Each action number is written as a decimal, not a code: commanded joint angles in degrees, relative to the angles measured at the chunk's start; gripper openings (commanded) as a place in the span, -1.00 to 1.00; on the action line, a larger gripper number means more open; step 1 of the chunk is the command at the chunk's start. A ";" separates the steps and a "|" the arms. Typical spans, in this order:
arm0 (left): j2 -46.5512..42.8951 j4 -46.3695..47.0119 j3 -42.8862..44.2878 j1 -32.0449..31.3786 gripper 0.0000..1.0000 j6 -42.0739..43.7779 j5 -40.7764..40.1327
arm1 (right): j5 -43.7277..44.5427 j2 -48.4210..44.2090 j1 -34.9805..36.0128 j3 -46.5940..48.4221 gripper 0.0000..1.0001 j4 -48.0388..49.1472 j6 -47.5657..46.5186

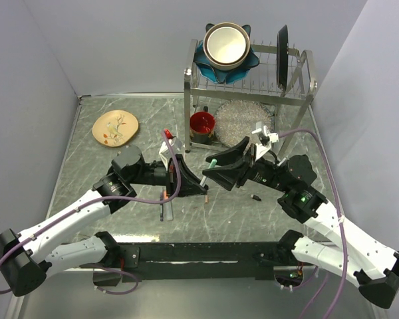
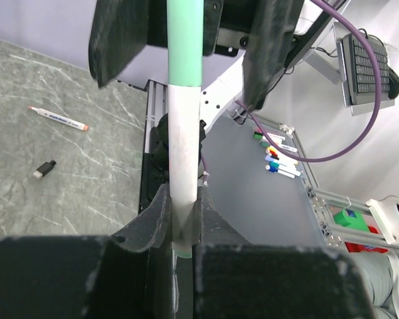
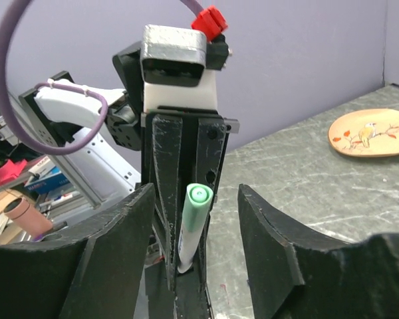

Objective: Insert the pens into the pen caps

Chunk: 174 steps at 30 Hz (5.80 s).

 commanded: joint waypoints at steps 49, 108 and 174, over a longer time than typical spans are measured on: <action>1.27 -5.95 2.64 5.35 -0.98 1.62 -5.40 | 9.29 -4.18 2.99 -3.95 0.20 -4.72 1.08; -5.84 -32.24 1.85 -10.73 0.99 -14.48 -76.61 | 52.72 -3.05 0.45 -5.79 1.00 -33.47 10.39; -23.44 -32.06 -3.34 -12.14 0.99 -3.74 -68.00 | 36.38 28.50 -56.25 -9.04 0.38 -38.84 7.66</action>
